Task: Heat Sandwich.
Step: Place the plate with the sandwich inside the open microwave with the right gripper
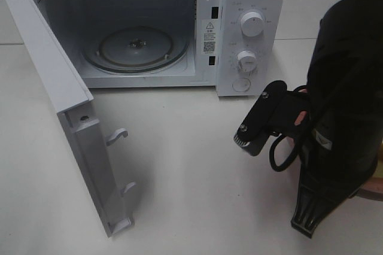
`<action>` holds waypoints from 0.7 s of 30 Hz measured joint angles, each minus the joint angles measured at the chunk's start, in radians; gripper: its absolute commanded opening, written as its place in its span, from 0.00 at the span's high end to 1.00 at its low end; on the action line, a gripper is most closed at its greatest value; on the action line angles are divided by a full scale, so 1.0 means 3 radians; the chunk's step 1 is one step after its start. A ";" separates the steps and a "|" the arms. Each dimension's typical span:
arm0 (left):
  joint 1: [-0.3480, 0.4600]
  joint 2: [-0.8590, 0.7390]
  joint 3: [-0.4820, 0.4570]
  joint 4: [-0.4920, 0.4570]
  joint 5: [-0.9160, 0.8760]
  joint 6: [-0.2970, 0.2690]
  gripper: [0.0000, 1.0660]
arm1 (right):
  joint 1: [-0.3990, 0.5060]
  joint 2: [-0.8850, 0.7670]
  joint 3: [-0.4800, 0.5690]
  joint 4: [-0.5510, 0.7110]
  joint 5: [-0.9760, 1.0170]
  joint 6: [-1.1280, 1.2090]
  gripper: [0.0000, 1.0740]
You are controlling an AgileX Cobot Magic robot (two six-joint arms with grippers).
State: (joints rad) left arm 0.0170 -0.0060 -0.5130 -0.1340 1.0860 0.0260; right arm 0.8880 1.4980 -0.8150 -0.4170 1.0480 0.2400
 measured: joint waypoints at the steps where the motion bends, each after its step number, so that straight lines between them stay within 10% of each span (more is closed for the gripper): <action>1: 0.0000 0.0000 0.0000 0.0000 0.0000 0.0000 0.08 | 0.0043 0.0000 0.0000 0.0000 0.0000 -0.0013 1.00; 21: 0.0000 0.0000 0.0000 0.0000 0.0000 0.0000 0.08 | 0.0503 0.0000 0.0000 -0.0153 -0.0217 -0.0453 0.99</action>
State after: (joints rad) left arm 0.0170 -0.0060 -0.5130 -0.1340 1.0860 0.0260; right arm 1.0390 1.4980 -0.8150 -0.4630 0.9830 0.1040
